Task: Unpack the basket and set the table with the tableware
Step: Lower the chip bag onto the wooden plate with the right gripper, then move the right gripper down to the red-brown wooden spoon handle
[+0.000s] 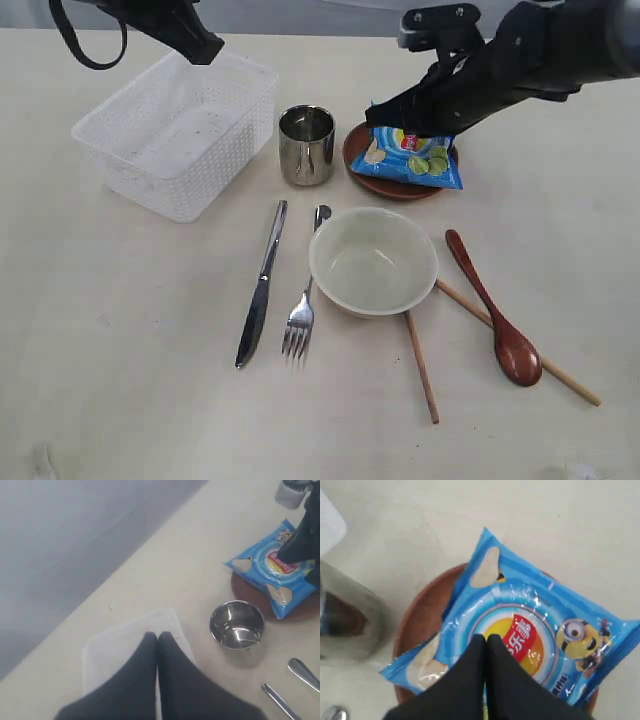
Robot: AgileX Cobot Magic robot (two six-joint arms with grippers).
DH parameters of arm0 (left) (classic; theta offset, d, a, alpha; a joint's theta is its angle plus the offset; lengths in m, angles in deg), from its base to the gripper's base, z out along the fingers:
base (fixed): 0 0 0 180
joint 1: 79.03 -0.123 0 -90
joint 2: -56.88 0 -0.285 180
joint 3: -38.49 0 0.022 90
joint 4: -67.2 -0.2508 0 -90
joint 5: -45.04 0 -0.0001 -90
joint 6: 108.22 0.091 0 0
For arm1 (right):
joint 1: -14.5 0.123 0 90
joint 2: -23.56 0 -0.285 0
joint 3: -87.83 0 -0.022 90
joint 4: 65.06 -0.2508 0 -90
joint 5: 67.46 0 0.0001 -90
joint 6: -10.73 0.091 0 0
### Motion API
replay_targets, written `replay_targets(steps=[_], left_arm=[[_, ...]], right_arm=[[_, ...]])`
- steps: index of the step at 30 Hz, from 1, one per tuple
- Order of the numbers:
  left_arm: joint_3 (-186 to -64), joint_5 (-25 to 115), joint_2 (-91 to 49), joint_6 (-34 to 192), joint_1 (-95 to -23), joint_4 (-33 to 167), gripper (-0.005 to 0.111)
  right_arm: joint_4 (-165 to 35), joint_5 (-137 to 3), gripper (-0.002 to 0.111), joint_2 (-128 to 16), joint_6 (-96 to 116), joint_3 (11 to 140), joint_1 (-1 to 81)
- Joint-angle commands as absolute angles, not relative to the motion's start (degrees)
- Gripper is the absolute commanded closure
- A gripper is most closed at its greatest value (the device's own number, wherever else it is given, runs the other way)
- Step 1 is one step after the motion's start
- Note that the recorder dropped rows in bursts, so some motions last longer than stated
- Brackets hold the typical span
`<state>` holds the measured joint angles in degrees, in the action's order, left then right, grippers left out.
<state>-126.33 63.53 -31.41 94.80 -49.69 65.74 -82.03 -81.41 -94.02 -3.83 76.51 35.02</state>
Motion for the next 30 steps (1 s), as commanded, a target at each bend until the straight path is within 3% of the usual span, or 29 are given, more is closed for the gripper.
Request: replay_targets(steps=[1, 21, 25, 30], left_arm=[[-126.0, 63.5, -30.5, 94.5, -49.8, 66.2, 0.107], [-126.0, 66.1, -30.5, 93.1, -49.8, 66.4, 0.107], [-126.0, 66.1, -30.5, 93.0, -49.8, 66.4, 0.107], [-126.0, 66.1, -30.5, 92.8, -49.8, 66.6, 0.107]], right_arm=[[-82.1, -85.2, 0.108, -87.1, -3.4, 76.5, 35.3], [-67.4, -123.1, 0.107, -80.1, 7.1, 76.5, 40.6], [-66.1, -129.0, 0.095, -80.0, 9.3, 76.5, 40.6], [-66.0, -132.2, 0.071, -79.7, 11.1, 74.9, 40.6]])
